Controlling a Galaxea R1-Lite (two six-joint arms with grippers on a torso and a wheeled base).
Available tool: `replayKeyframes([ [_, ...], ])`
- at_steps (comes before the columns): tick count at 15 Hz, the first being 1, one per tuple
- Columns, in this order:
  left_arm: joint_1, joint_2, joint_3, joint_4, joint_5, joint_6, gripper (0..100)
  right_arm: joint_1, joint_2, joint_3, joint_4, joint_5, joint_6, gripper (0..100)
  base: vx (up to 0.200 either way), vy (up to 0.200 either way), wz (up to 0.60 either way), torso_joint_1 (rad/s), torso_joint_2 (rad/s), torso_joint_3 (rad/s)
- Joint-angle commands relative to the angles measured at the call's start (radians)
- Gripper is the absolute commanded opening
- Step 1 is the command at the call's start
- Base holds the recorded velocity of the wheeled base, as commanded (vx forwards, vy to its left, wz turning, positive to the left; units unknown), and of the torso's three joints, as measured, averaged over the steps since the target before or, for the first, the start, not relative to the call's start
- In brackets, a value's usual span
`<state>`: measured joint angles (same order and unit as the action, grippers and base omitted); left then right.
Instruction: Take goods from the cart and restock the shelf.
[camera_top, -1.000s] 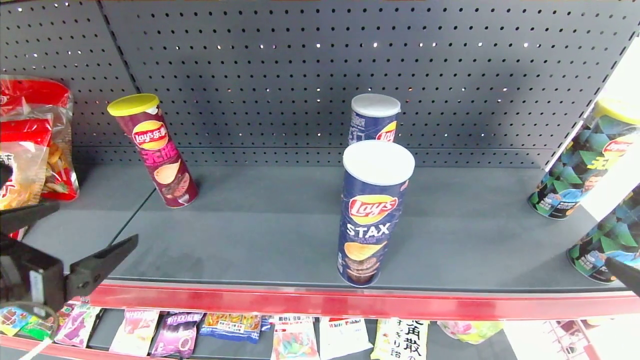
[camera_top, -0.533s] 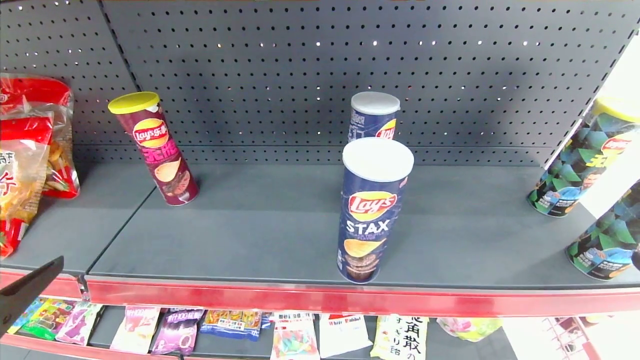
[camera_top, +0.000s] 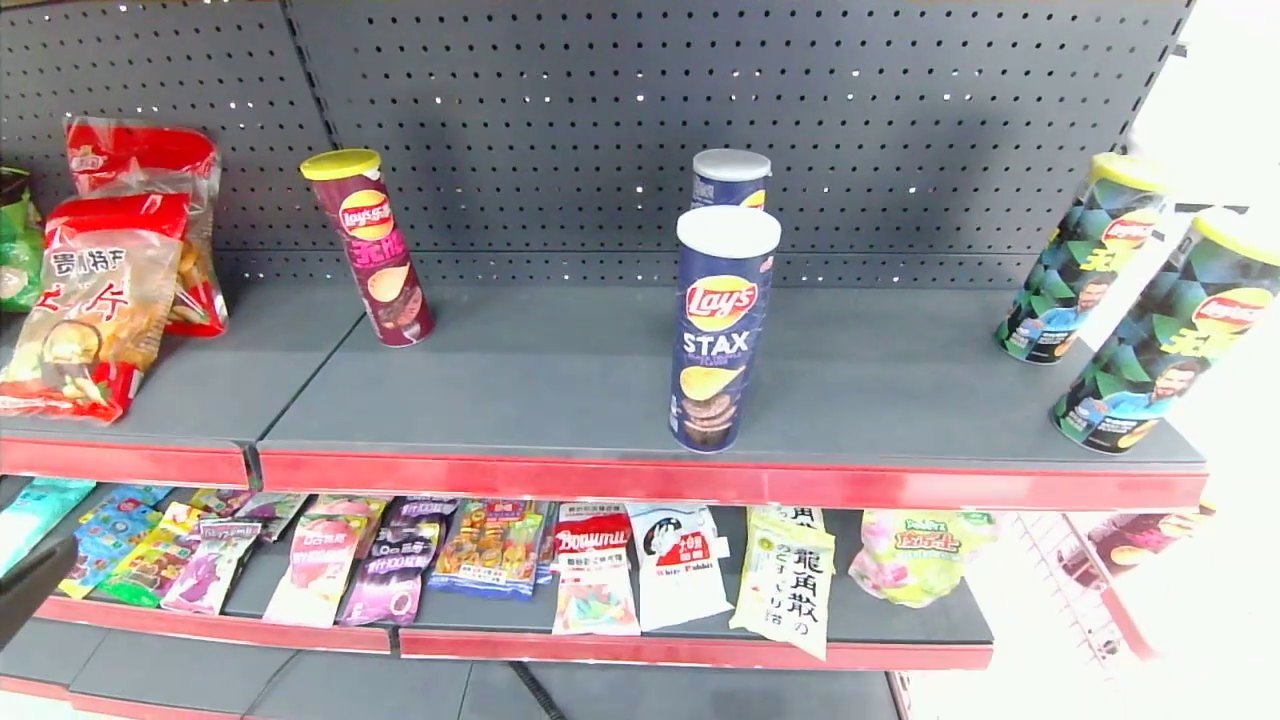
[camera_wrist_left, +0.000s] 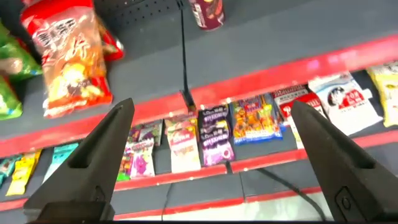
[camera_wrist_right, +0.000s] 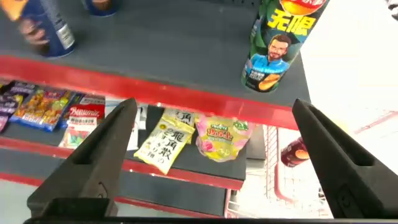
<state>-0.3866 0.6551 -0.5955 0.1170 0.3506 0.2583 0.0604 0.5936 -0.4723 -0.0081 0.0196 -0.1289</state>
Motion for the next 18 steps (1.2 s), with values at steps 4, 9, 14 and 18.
replayKeyframes([
  [4, 0.0, -0.015, 0.008, 0.0, 0.001, 0.001, 100, 0.004, 0.006, 0.001, -0.001, 0.003, -0.006, 100, 0.0, -0.05, 0.0, 0.004, 0.0, -0.001],
  [9, 0.0, -0.025, 0.017, -0.002, -0.001, 0.016, 100, 0.006, 0.011, 0.004, -0.001, 0.005, -0.008, 100, 0.0, -0.2, 0.0, 0.006, 0.0, 0.002],
  [14, 0.0, -0.031, 0.019, -0.002, -0.001, 0.024, 100, 0.006, 0.017, 0.009, -0.001, 0.007, -0.008, 100, 0.0, -0.2, 0.0, 0.003, 0.0, -0.001],
  [18, 0.0, -0.038, 0.019, -0.002, -0.001, 0.039, 100, 0.006, 0.028, 0.009, -0.001, 0.007, -0.008, 100, 0.0, -0.2, 0.0, 0.004, 0.0, 0.001],
])
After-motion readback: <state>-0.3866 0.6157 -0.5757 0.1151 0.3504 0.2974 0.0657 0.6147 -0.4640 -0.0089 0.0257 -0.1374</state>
